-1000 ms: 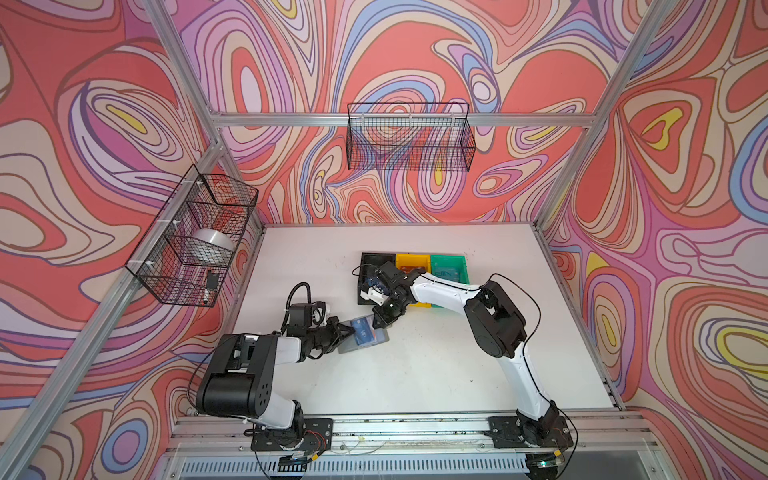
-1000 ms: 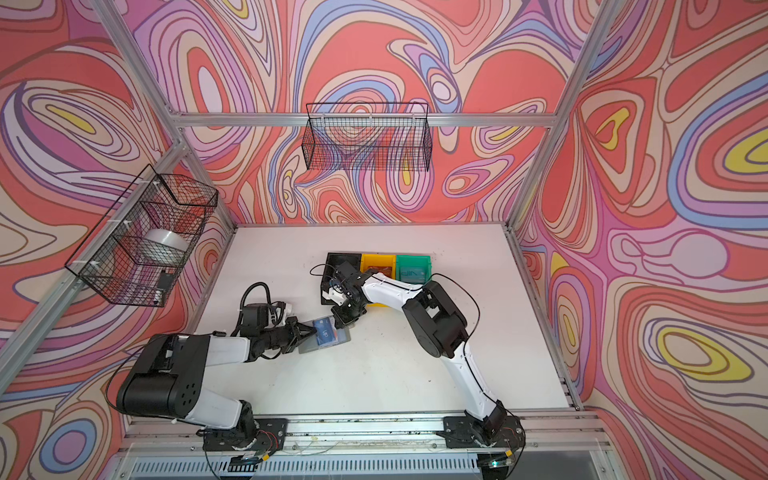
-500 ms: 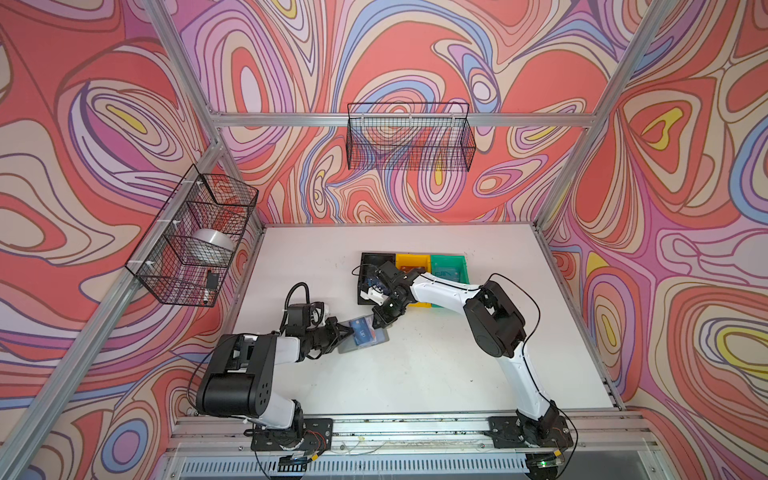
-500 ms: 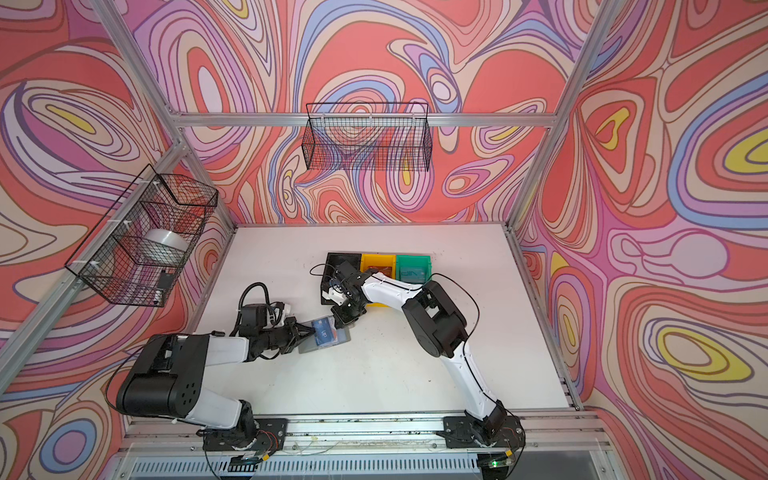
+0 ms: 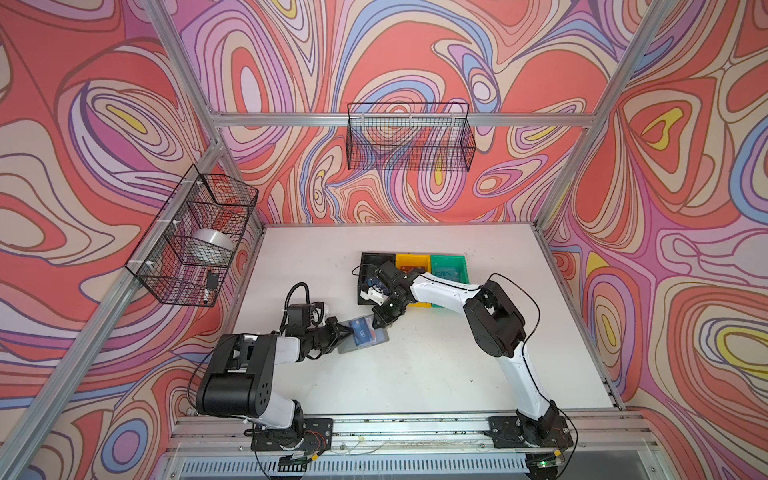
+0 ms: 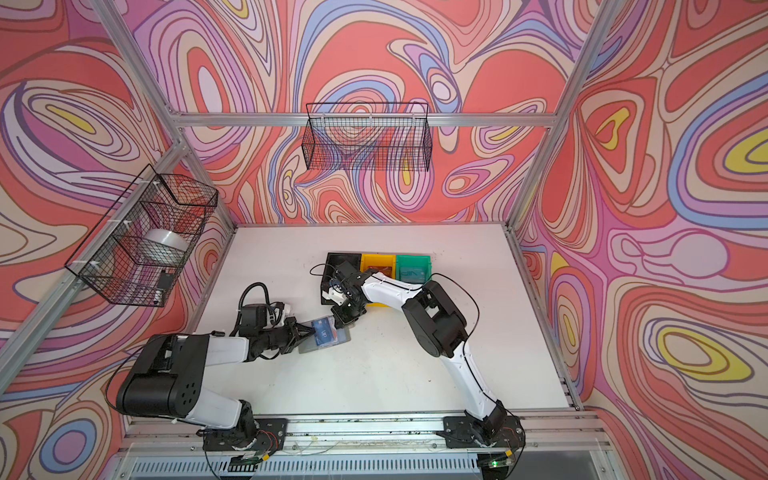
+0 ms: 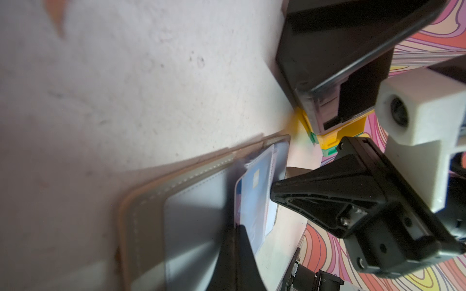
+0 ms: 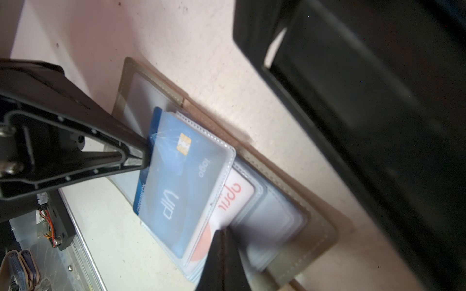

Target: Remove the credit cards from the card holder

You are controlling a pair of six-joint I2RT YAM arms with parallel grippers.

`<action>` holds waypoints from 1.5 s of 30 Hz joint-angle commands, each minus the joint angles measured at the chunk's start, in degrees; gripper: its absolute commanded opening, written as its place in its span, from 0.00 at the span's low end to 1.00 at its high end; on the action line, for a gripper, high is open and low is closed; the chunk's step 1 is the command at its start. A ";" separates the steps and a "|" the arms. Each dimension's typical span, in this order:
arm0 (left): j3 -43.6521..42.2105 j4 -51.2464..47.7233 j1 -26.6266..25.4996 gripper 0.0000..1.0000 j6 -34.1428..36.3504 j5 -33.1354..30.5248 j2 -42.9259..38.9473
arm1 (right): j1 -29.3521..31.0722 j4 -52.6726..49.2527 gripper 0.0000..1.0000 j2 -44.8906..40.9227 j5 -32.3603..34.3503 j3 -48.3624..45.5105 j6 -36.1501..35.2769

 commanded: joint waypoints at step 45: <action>10.43 -33.67 2.49 0.00 4.02 -8.17 -29.48 | -2.90 -10.91 0.13 -6.39 -6.46 9.12 1.50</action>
